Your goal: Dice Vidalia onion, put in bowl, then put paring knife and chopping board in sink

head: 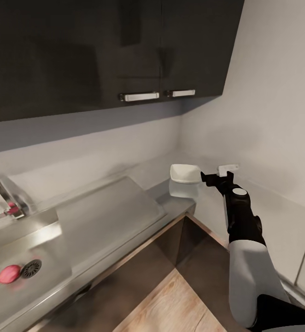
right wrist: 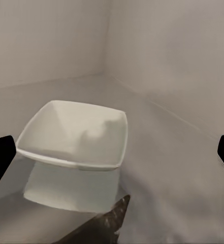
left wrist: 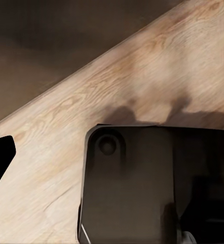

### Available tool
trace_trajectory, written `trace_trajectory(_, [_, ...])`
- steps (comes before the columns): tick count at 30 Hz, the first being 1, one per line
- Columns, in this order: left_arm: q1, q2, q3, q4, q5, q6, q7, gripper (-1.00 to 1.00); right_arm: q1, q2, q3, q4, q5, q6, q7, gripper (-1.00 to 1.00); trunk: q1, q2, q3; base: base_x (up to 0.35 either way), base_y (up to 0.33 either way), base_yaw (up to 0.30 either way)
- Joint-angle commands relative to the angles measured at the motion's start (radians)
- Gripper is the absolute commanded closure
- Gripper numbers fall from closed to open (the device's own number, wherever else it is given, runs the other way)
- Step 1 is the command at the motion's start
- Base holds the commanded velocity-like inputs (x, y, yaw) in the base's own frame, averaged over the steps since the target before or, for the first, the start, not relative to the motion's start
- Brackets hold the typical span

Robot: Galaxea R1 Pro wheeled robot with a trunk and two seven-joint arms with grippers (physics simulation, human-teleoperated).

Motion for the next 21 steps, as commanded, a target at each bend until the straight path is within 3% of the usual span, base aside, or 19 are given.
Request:
trace_trajectory(1, [0.0,0.0,0.002,-0.001,0.002,-0.001,0.0,-1.0,-0.001,0.001,-0.004,-0.002,0.01,0.002,0.01,-1.0,0.001,-0.002,-0.002,0.225,-0.171,0.0])
trace_trajectory(21, [0.0,-0.001,0.002,0.024,0.002,-0.001,0.0,-1.0,-0.001,0.001,-0.003,-0.002,0.01,0.002,0.01,-1.0,0.001,-0.002,-0.003,0.064,-0.044,0.0])
